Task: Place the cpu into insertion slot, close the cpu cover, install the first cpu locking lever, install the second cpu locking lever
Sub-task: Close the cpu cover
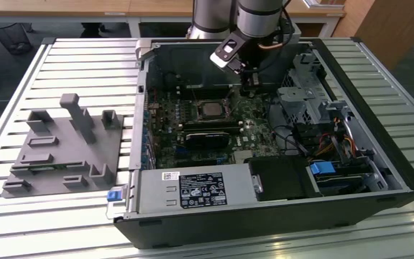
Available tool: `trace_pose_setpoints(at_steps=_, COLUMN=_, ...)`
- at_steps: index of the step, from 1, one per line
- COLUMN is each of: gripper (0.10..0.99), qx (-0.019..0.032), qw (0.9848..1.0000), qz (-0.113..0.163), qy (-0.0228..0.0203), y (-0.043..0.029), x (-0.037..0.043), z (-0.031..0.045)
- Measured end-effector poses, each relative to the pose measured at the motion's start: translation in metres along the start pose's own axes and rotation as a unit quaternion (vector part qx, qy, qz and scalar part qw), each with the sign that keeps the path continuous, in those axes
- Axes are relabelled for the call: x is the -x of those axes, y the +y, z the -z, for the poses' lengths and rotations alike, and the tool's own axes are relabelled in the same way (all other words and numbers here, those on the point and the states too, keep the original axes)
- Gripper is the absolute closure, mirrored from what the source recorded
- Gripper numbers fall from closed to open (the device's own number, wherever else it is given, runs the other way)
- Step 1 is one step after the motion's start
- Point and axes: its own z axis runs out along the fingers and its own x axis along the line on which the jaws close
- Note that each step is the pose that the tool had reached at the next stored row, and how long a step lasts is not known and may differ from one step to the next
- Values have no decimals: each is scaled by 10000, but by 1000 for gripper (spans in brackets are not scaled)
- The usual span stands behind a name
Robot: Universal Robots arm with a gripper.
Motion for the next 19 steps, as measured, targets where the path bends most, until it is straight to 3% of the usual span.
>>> trace_pose_setpoints(at_steps=5, gripper=980, qx=1, qw=10000, qz=1, qy=0, y=-77, x=-1, z=5)
trace_pose_setpoints(at_steps=19, gripper=980, qx=2, qw=10000, qz=0, qy=1, y=-474, x=-6, z=11)
